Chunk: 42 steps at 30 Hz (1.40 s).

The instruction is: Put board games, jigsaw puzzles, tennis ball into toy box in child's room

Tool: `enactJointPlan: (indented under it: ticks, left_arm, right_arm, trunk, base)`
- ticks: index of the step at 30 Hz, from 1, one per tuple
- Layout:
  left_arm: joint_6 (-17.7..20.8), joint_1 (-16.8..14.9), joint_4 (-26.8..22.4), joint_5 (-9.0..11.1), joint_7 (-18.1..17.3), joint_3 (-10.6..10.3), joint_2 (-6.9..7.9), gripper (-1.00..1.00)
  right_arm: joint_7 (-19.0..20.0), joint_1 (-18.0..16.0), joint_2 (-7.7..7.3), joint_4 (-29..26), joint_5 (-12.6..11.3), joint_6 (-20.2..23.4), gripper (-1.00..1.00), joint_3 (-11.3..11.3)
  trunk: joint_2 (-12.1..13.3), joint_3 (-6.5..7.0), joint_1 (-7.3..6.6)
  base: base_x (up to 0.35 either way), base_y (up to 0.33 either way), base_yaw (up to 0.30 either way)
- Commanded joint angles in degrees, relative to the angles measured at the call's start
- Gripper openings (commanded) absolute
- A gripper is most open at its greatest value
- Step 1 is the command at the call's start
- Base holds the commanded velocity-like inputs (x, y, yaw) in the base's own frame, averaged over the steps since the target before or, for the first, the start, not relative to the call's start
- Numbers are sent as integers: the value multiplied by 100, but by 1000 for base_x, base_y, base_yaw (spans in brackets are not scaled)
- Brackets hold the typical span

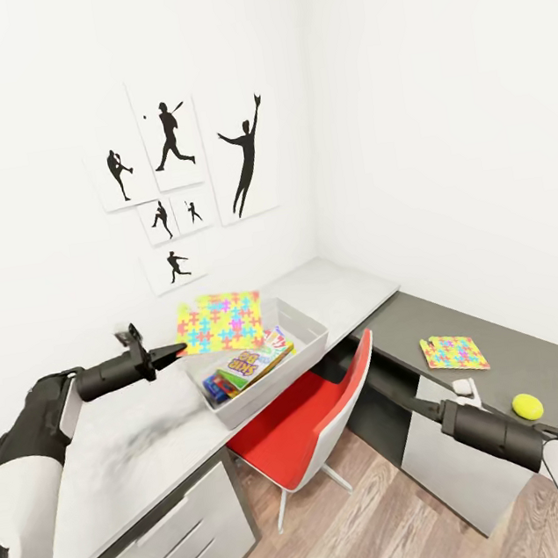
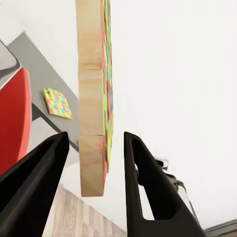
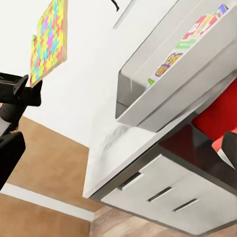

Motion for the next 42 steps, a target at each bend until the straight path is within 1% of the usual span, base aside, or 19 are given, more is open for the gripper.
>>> enactJointPlan:
  ticks: [1, 2, 4, 5, 7, 8, 10, 13, 17, 20, 22, 25, 32, 34, 37, 42]
  left_arm:
    - [61, -34, -9, -2, 177, 1, -149, -100]
    - [61, -53, -14, -10, 419, 1, -326, -100]
    - [61, -64, -18, -11, 697, 6, -485, -100]
    - [59, -72, -20, -6, 956, 19, -598, -100]
    - [57, -78, -21, 7, 1254, 32, -696, -100]
    - [55, -79, -20, 10, 1322, 36, -718, -100]
    - [7, -83, -9, 4, 1608, 56, -790, -100]
    - [-17, -84, -3, 12, 1795, 104, -805, -100]
    - [-36, -85, 1, 18, 2251, 372, -833, -100]
    - [-40, -85, 2, 29, 2553, 486, -845, -100]
    - [-41, -85, 2, 32, 2660, 519, -848, -100]
    - [-42, -85, 2, 35, 2739, 543, -850, -100]
    - [-50, -85, 10, 36, 2792, 585, -864, -100]
    - [-50, -85, 10, 36, 2837, 679, -865, -100]
    - [-51, -85, 11, 36, 3071, 825, -903, -100]
    - [-57, -85, 11, 43, 3310, 954, -955, -100]
  right_arm:
    - [17, -8, -4, -1, 28, 28, 100, 2]
    - [14, -9, -15, -1, 42, 31, 100, 0]
    - [12, -10, -36, 0, 51, 36, 100, -3]
    - [11, -11, -51, 0, 57, 40, 100, -12]
    - [10, -11, -62, 0, 62, 39, 100, -21]
    - [8, -11, -61, 0, 63, 38, 100, -23]
    - [1, -12, -57, 5, 71, 31, 100, -28]
    - [-10, -12, -71, 7, 75, 29, 100, -29]
    - [-90, -15, -80, 8, 66, 29, 100, -31]
    - [-112, -13, -81, 8, 67, 30, 100, -31]
    - [-117, -14, -88, 8, 67, 34, 100, -30]
    - [-121, -16, -96, 4, 67, 36, 100, -30]
    - [-122, -17, -102, 0, 74, 37, 100, -30]
    - [-123, -19, -106, 0, 75, 37, 100, -30]
    - [-126, -20, -107, -1, 76, 37, 100, -30]
    - [-128, -20, -105, -1, 80, 37, 100, -30]
  trunk:
    - [-13, -12, 3]
    - [-13, -12, 3]
    - [-13, -12, 3]
    - [-13, -12, 3]
    - [-13, -12, 3]
    - [-13, -12, 3]
    - [-13, -12, 3]
    - [-13, -12, 3]
    - [-13, -12, 3]
    - [-13, -12, 3]
    - [-13, -12, 3]
    - [-13, -12, 3]
    - [-13, -12, 3]
    - [-13, -12, 3]
    - [-13, -12, 3]
    - [-13, -6, 3]
  base:
    - [0, 0, 0]
    - [0, 0, 0]
    - [0, 0, 0]
    - [0, 0, 0]
    - [0, 0, 0]
    - [0, 0, 0]
    - [0, -59, 0]
    - [0, -189, 0]
    - [37, -157, 0]
    - [28, -215, 0]
    - [11, -274, 0]
    - [4, -231, 0]
    - [2, -119, 0]
    - [58, -72, 0]
    - [176, 4, 35]
    - [258, 73, 191]
